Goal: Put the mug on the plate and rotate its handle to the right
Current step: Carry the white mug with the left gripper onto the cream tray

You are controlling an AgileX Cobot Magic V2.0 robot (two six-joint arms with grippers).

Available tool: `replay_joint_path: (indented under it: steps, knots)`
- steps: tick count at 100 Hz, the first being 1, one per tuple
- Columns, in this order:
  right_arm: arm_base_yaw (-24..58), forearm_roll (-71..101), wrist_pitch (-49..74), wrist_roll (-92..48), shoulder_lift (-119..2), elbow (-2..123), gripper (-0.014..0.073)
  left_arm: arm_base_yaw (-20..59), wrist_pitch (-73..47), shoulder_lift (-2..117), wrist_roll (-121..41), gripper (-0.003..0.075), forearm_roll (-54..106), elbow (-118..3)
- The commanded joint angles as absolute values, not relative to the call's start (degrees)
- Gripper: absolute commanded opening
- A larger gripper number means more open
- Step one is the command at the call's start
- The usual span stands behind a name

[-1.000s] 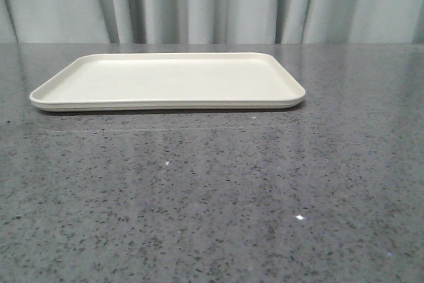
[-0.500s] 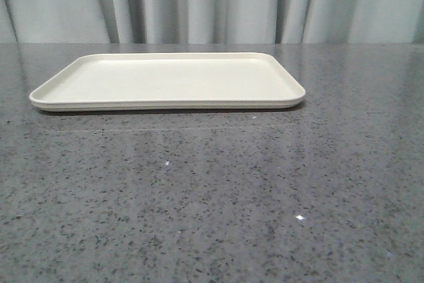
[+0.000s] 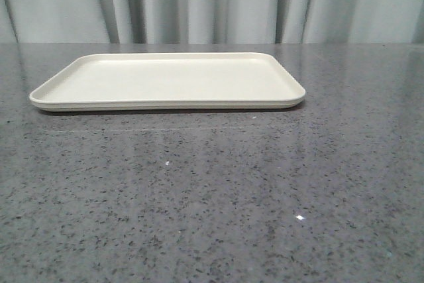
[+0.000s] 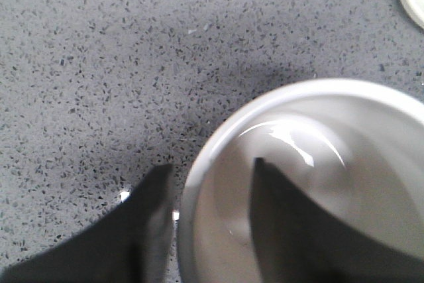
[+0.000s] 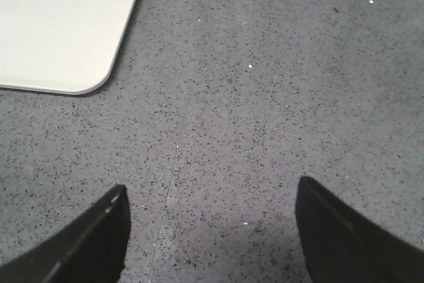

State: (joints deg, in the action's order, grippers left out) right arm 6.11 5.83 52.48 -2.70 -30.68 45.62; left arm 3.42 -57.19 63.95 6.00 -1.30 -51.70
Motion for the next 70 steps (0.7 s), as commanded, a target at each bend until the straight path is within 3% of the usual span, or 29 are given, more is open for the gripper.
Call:
replay_joint_path:
  steps: [1, 6, 37, 70]
  knots:
    - [5.9, 5.8, 48.3, -2.6, -31.4, 47.5, 0.0531, 3.3, -55.0, 63.3, 5.9, 0.0045, -1.4, -53.3]
    - [5.9, 5.8, 48.3, -2.6, -31.4, 47.5, 0.0531, 3.3, -55.0, 63.3, 5.9, -0.0021, -1.4, -53.3]
    - [5.9, 5.8, 48.3, -2.6, -31.4, 47.5, 0.0531, 3.4, -55.9, 63.3, 5.9, -0.002, -0.5, -55.3]
    - [5.9, 5.8, 48.3, -2.6, -31.4, 47.5, 0.0531, 3.4, -57.2, 64.2, 4.4, -0.002, 7.2, -67.6]
